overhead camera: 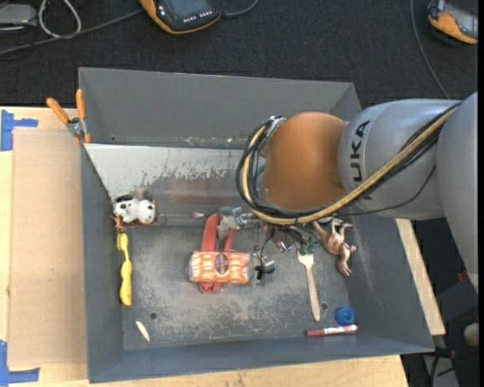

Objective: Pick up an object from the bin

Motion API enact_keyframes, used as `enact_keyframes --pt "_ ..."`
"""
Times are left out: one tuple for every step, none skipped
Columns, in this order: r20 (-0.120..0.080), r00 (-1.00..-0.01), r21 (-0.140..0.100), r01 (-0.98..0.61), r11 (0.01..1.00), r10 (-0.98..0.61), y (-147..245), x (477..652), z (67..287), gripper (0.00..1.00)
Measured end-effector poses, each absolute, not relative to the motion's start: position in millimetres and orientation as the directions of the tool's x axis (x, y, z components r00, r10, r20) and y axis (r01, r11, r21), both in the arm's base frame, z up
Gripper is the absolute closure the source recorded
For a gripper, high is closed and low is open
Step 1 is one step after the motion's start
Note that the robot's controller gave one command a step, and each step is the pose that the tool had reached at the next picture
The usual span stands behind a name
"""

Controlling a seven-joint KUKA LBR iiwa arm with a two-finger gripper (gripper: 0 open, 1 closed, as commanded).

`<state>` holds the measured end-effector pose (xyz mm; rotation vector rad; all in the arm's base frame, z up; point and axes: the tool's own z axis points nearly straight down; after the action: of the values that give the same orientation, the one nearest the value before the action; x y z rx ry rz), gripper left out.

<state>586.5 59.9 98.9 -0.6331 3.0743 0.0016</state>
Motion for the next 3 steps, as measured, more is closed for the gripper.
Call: enact_keyframes --pt "-0.001 -0.941 0.000 -0.340 0.941 -0.340 47.4 592.8 89.5 0.00" --pt "-0.005 -0.957 0.002 -0.289 0.957 -0.289 49.4 589.9 81.5 0.00" --pt "-0.016 -0.990 0.001 -0.140 0.990 -0.140 77.3 612.4 77.6 1.00"
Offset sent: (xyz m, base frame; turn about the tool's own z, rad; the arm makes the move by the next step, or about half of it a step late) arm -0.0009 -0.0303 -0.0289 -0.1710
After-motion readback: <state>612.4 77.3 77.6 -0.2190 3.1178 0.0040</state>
